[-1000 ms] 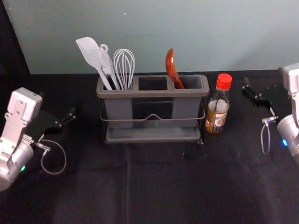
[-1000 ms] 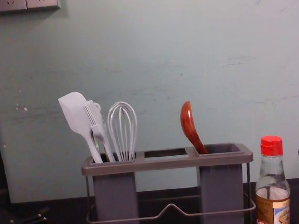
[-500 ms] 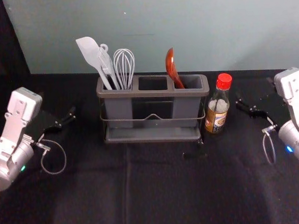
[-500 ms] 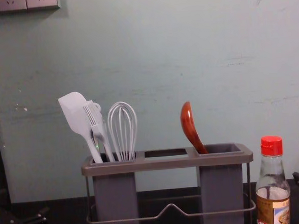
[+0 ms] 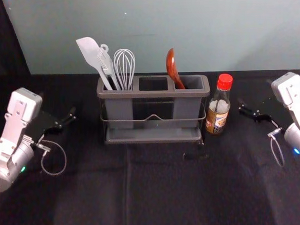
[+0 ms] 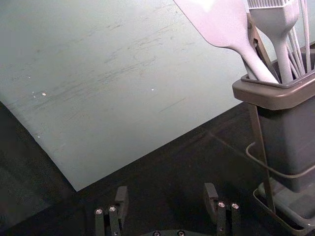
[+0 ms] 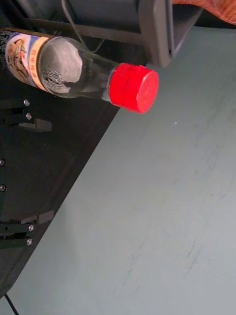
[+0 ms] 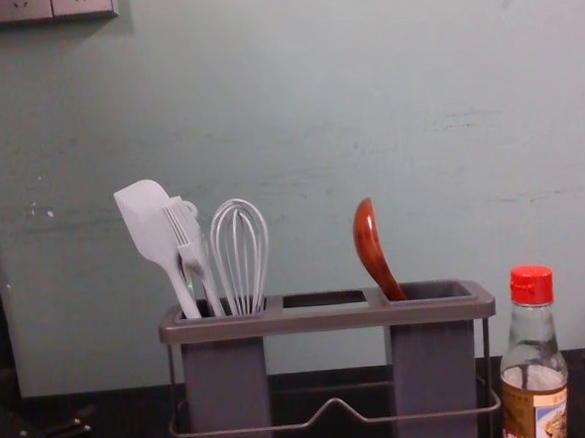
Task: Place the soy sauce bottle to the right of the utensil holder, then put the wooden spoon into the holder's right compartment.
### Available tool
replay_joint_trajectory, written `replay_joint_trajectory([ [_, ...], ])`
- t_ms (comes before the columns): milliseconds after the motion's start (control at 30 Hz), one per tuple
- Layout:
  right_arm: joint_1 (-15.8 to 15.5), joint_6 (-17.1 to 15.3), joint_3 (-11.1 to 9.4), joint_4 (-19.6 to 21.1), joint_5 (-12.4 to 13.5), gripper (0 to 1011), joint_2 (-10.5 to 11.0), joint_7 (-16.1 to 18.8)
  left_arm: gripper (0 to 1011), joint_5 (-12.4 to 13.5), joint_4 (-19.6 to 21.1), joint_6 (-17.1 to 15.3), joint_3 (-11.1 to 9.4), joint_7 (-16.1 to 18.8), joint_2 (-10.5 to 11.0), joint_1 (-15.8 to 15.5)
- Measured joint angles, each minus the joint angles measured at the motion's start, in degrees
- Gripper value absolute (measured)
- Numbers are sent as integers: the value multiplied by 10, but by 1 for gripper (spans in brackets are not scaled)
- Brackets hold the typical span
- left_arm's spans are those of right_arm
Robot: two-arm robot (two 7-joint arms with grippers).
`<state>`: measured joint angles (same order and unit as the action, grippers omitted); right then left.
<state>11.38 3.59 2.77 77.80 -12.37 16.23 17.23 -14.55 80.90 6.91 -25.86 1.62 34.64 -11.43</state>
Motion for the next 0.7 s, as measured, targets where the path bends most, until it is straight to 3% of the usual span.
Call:
replay_joint_trajectory([
  [200, 0, 12, 1, -1, 14, 1004, -2, -14, 1005, 0, 0, 0, 0, 0, 0, 0],
  [700, 0, 11, 1, -2, 12, 1004, -1, -12, 1005, 0, 0, 0, 0, 0, 0, 0],
])
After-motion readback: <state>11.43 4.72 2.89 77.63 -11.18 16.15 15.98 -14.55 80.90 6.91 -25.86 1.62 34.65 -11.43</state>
